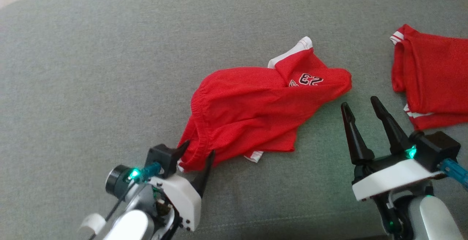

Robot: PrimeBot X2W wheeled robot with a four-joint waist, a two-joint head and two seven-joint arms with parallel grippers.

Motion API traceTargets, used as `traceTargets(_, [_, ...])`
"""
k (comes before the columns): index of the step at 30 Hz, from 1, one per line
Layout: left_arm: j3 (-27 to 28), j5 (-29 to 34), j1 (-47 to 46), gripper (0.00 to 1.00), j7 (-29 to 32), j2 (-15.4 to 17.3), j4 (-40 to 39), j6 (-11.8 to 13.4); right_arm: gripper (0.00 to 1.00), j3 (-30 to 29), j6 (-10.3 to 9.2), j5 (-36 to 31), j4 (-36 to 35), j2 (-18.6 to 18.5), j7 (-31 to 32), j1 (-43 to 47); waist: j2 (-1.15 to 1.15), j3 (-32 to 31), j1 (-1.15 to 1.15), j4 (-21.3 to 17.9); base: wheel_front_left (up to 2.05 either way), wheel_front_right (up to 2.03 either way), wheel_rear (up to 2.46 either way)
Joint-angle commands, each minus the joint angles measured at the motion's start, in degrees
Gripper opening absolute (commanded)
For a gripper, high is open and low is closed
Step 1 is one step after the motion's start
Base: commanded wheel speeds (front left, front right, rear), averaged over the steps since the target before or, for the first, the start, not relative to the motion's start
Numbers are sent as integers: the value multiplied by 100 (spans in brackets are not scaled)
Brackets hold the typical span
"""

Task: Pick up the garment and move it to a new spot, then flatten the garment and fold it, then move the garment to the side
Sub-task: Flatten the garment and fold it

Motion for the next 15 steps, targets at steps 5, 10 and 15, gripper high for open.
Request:
traceTargets(5, [291, -324, -450, 0, 286, 91, 31, -140, 100, 128, 20, 119, -142, 4, -46, -151, 0, 64, 0, -142, 0, 0, 0])
traceTargets(10, [404, -448, -591, 0, 309, 117, 160, -160, 100, 107, 20, 176, -115, 19, -67, -170, 0, 82, 0, -235, 0, 0, 0])
traceTargets(15, [637, -516, -762, 0, -2, 53, 142, -32, 100, 84, 20, 250, -88, 38, -79, -170, 0, 92, 0, -276, 0, 0, 0])
